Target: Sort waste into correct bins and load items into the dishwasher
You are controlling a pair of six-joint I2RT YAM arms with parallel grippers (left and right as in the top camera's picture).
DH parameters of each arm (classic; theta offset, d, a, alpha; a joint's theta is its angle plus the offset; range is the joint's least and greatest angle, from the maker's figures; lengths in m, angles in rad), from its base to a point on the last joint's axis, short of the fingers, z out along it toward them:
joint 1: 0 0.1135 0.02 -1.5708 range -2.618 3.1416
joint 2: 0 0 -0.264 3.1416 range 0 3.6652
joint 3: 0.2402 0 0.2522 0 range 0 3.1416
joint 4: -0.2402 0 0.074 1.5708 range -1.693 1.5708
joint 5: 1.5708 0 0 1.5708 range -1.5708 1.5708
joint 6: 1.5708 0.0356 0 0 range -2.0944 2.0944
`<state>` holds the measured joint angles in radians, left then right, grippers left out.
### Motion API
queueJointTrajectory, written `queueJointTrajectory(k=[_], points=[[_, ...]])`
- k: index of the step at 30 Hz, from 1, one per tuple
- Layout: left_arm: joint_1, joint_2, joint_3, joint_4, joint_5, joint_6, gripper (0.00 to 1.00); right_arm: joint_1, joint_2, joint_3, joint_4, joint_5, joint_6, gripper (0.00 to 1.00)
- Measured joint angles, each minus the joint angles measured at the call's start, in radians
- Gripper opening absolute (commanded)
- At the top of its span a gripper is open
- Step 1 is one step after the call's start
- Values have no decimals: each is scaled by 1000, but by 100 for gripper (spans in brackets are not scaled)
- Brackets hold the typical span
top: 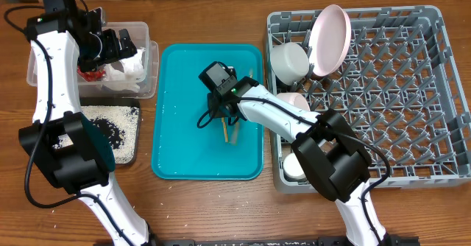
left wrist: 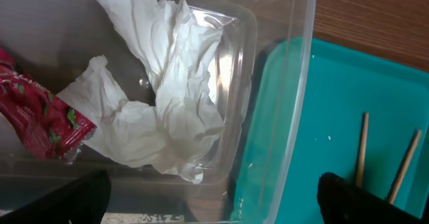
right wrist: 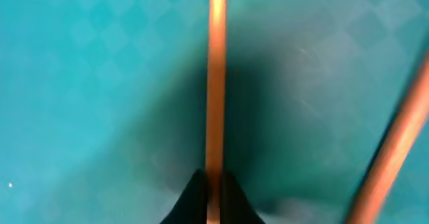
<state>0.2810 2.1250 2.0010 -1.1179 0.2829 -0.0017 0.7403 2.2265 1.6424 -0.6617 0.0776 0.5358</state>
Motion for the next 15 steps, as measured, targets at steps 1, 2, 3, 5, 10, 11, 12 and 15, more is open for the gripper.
queueJointTrajectory(k=[1,2,3,5,10,11,12,15], points=[[0,0,0,0,0,0,100,0,0,3,-14,0,5,4],[0,0,0,0,0,0,100,0,0,8,-32,0,8,4],[0,0,0,0,0,0,100,0,0,15,-55,0,10,4],[0,0,0,0,0,0,100,0,1,38,-118,2,11,4],[0,0,0,0,0,0,100,0,30,216,-348,20,-13,4],[0,0,0,-1,0,0,100,0,31,290,-412,24,-26,4],[0,0,0,0,0,0,100,0,32,376,-489,27,-40,4],[0,0,0,0,0,0,100,-3,30,587,-680,32,-69,4]])
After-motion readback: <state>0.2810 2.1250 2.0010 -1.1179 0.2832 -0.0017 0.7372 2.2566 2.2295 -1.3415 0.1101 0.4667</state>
